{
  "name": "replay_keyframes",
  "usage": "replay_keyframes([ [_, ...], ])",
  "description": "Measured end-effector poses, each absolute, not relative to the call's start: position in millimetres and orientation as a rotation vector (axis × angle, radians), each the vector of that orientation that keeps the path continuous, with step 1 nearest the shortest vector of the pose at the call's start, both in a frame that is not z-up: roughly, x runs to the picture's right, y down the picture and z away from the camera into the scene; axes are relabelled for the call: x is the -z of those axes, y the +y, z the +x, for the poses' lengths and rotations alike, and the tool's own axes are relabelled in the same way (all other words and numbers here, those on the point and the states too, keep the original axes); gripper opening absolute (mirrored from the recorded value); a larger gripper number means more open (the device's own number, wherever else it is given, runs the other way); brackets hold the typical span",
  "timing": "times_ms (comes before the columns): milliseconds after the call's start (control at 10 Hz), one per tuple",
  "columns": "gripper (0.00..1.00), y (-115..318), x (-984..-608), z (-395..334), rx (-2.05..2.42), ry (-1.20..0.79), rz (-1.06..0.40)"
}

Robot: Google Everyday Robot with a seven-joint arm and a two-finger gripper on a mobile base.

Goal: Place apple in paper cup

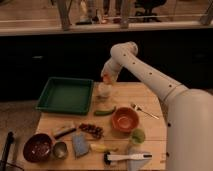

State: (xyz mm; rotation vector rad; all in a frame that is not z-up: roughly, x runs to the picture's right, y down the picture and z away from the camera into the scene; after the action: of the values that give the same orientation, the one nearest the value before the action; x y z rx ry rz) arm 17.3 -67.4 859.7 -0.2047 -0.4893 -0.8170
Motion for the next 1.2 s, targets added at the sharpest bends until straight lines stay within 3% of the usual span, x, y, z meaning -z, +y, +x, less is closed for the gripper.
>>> replay_keyframes([
  [200,0.73,-66.5,-859.4,16.6,0.819,-0.491,-0.207],
  [300,0.78,-66.5,-859.2,16.3,0.820,-0.491,-0.207],
  [1200,0.80,-69.9,-855.4,21.1,0.812,-0.474,-0.205],
])
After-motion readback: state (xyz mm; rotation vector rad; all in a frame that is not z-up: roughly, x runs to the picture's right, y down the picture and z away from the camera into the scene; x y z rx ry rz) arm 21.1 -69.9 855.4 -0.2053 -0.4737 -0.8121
